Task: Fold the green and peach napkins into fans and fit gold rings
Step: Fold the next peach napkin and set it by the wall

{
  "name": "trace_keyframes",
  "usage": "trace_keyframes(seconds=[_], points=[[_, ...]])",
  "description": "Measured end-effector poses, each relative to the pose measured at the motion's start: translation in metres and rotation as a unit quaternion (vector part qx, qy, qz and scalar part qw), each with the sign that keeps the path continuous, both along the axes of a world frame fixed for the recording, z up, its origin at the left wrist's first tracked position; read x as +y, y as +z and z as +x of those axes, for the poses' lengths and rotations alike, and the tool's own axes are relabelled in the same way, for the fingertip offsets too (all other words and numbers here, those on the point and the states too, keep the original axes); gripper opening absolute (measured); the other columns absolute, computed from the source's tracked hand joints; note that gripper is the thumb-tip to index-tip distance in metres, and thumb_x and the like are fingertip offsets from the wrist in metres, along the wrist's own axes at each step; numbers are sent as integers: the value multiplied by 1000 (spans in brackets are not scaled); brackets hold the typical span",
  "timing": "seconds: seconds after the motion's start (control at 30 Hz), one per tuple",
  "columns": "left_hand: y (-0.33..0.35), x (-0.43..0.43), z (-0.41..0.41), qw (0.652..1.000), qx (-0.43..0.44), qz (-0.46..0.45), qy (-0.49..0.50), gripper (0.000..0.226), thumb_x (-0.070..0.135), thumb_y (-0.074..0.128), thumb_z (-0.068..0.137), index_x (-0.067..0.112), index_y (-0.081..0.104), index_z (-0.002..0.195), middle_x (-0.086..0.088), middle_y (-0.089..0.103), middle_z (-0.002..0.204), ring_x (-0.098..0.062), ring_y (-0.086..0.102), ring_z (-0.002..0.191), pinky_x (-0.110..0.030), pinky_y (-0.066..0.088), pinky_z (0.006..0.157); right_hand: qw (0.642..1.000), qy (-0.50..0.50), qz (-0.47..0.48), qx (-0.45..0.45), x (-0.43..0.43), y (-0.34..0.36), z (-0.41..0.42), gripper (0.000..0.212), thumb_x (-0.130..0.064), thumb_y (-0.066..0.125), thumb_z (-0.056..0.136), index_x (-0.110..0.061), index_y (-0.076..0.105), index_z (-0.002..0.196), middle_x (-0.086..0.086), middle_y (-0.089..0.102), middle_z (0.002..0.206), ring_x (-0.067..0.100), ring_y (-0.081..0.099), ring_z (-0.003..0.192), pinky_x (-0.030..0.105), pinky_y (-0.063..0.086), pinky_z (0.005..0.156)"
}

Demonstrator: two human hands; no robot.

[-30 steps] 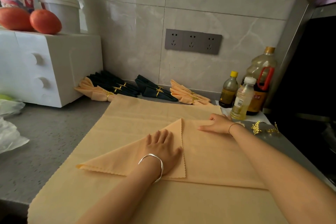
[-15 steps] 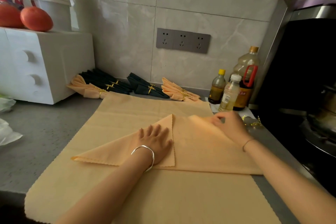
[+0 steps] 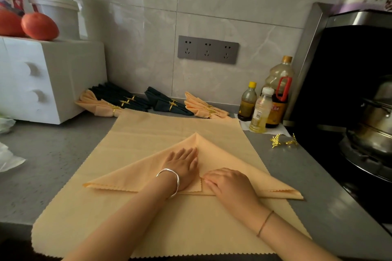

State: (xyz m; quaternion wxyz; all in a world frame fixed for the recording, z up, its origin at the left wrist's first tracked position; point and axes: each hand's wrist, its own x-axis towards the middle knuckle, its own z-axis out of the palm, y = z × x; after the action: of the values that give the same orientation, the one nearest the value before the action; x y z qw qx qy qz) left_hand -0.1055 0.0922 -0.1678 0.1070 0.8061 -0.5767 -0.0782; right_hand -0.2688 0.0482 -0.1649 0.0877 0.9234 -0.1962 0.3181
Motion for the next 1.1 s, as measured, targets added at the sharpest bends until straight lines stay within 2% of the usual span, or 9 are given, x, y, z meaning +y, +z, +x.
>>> trace_keyframes(seconds=[0.2,0.33,0.47,0.6,0.73,0.8,0.87,0.93,1.1], points=[[1,1,5,1000,-13,5,1,51,39,11,103,28,1,152,11,2,159,-10,-1,146,-33,-2,117,1000,-13,3,28,-1,-6,0,34,-37,39,79,-31,68,63,-19,66,67,1,61,59,13,45,47],[2,0,6,1000,-14,6,-7,51,40,12,103,33,-2,151,10,2,159,-13,-1,147,-35,-2,117,999,-26,-5,43,4,-10,3,35,-37,38,80,-29,69,66,-18,66,69,2,61,61,13,46,50],[2,0,5,1000,-17,12,-17,49,44,14,102,42,4,149,8,0,160,-16,-2,147,-38,-3,118,997,-36,7,66,14,-6,3,37,-37,38,84,-26,68,66,-15,65,68,6,61,61,16,43,49],[1,-1,6,999,-38,24,-20,52,50,18,100,41,4,149,7,-2,160,-16,-3,147,-39,-3,118,987,-50,134,74,11,27,4,46,-38,31,98,-15,66,81,7,69,86,26,62,82,32,37,62],[0,-1,6,998,-46,34,-20,56,54,19,98,40,2,150,7,-5,159,-15,-5,147,-40,-3,118,975,-100,194,32,-32,42,33,41,-30,30,101,-13,67,103,7,67,105,24,60,98,31,43,75],[0,-2,6,998,-48,35,-20,57,54,19,98,39,2,150,7,-5,159,-15,-5,147,-40,-3,118,965,-94,235,65,-55,35,53,39,-23,28,101,-13,56,127,5,55,132,20,50,121,31,39,98],[0,-3,6,998,-52,37,-21,58,54,19,98,37,1,151,7,-5,159,-15,-5,147,-39,-3,118,955,-94,249,130,-70,23,69,44,-20,25,102,-15,34,144,1,34,151,16,30,138,30,22,113],[0,-2,6,997,-59,38,-21,58,54,19,99,37,0,151,7,-6,159,-15,-5,147,-39,-2,118,947,-94,256,168,-74,14,76,47,-22,24,102,-18,23,149,-2,21,156,13,19,142,30,14,116],[2,-3,6,997,-59,46,-20,58,54,19,99,37,-1,150,8,-7,159,-14,-5,147,-38,-2,118,936,-114,266,199,-78,4,51,51,-29,20,102,-19,13,151,-4,9,159,11,9,145,31,8,117]])
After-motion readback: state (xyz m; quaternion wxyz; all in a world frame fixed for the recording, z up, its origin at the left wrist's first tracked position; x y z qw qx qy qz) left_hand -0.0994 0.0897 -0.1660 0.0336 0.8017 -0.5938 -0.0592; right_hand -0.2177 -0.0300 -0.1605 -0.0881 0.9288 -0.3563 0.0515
